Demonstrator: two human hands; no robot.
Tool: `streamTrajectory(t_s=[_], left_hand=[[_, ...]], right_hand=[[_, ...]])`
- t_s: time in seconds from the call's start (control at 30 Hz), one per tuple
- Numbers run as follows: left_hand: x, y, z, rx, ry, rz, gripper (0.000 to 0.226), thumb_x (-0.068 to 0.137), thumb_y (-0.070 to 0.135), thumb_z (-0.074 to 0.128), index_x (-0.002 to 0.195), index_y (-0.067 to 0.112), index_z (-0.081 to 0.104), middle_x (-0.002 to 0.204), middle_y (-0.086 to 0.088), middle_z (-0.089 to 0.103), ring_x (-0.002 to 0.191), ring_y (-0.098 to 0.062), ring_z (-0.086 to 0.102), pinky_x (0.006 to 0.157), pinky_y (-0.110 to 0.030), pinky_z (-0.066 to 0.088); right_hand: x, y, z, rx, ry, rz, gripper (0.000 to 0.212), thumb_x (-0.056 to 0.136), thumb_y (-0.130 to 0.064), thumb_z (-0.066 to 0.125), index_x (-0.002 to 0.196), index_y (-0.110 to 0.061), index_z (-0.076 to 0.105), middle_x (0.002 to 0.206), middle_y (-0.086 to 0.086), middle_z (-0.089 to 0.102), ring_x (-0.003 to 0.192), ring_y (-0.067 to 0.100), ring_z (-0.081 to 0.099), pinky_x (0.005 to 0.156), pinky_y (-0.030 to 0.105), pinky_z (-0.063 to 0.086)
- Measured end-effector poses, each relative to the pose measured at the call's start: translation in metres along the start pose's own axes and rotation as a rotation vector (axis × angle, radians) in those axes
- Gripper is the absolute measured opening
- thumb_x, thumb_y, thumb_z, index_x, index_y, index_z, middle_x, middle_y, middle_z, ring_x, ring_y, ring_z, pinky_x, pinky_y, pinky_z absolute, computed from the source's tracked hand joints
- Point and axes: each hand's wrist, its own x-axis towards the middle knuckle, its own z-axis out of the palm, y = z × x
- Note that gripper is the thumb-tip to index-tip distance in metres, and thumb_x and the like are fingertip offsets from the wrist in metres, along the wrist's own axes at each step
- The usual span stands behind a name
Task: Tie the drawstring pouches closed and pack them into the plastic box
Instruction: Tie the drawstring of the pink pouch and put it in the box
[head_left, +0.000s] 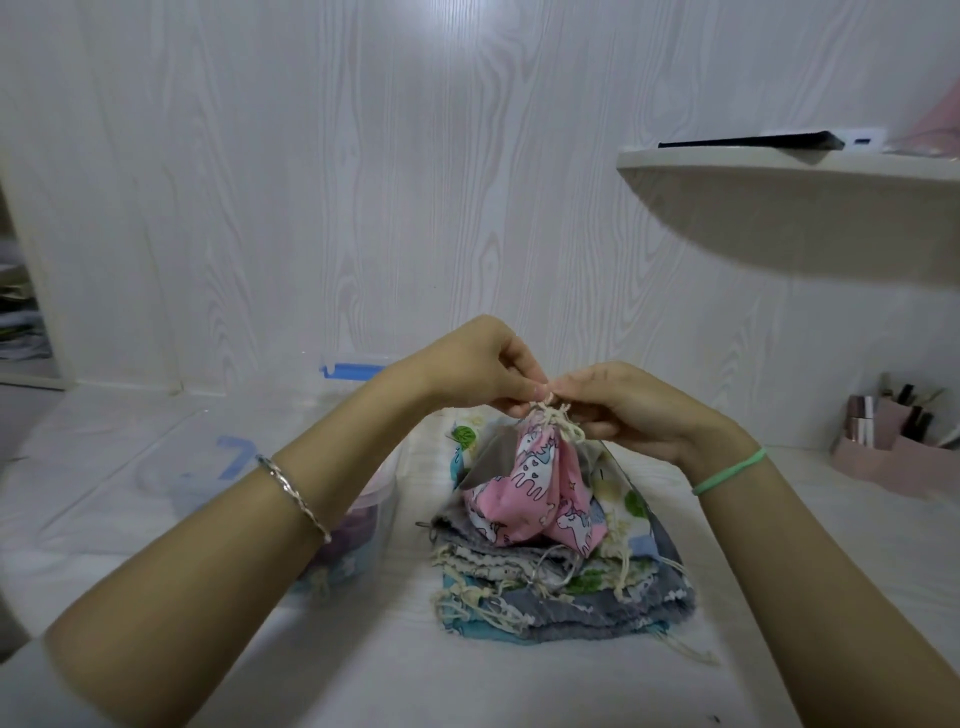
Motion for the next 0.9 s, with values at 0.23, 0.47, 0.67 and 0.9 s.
streamTrajectory(t_s=[0.23, 0.47, 0.67, 0.9], left_hand=[[0.007, -0.003, 0.005, 0.125, 0.017, -0.017, 0.015, 0.093, 0.011, 0.059, 0.087, 0.001, 0.069, 0.075, -0.011, 0.067, 0.062, -0.016, 0.063, 0.067, -0.025, 0.058], [0.006, -0.007, -0.002, -0.797, -0.232, -0.430, 0.012, 0.094, 0.011, 0.054, 0.088, 0.003, 0.061, 0.067, -0.002, 0.057, 0.055, -0.004, 0.052, 0.051, -0.010, 0.049], [0.010, -0.009, 0.002, -0.920, -0.164, -0.422, 0.010, 0.092, 0.009, 0.056, 0.090, 0.001, 0.062, 0.069, -0.003, 0.056, 0.056, -0.005, 0.054, 0.058, -0.011, 0.051], [0.010, -0.009, 0.005, -0.797, -0.104, -0.367, 0.010, 0.091, 0.012, 0.061, 0.089, 0.002, 0.064, 0.066, -0.002, 0.061, 0.052, -0.003, 0.055, 0.052, -0.011, 0.052]], right_hand=[[0.003, 0.010, 0.003, 0.283, 0.003, -0.055, 0.018, 0.084, -0.019, 0.062, 0.081, -0.002, 0.066, 0.056, 0.001, 0.041, 0.044, 0.004, 0.031, 0.041, 0.015, 0.016], [-0.007, 0.002, 0.016, -0.133, 0.432, -0.390, 0.007, 0.086, -0.010, 0.070, 0.092, -0.007, 0.072, 0.056, -0.012, 0.060, 0.045, 0.000, 0.045, 0.046, 0.013, 0.035], [-0.008, 0.002, 0.022, -0.302, 0.535, -0.546, 0.008, 0.084, -0.024, 0.073, 0.080, -0.018, 0.077, 0.069, -0.006, 0.070, 0.060, 0.008, 0.061, 0.058, 0.020, 0.048], [-0.005, 0.004, 0.015, -0.516, 0.578, -0.558, 0.004, 0.086, -0.010, 0.070, 0.085, -0.010, 0.074, 0.079, 0.004, 0.066, 0.064, 0.005, 0.053, 0.062, 0.013, 0.045]])
